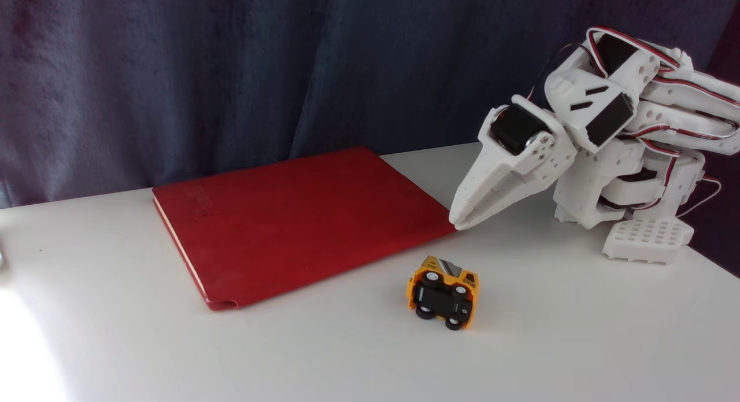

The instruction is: Grasp a toy truck onto the red notebook.

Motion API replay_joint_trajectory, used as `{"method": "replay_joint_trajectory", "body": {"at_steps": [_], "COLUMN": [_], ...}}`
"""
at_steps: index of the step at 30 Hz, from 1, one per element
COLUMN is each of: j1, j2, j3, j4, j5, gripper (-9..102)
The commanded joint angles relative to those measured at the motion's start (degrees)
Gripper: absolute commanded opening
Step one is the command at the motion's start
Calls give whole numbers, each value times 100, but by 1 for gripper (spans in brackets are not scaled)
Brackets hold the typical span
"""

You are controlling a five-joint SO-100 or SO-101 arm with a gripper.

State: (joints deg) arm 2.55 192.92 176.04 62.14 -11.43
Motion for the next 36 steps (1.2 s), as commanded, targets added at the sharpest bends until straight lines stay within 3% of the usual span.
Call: {"method": "replay_joint_trajectory", "body": {"at_steps": [1, 16, 22, 30, 36], "j1": [158, 105, -167, -2039, -3182], "j2": [105, 97, -62, -2584, -3094], "j3": [-422, -765, -1125, -3349, -3858], "j4": [448, 721, 923, 1600, 1837], "j5": [-167, -220, -738, -1556, -1828], "gripper": [11, 13, 16, 19, 16]}}
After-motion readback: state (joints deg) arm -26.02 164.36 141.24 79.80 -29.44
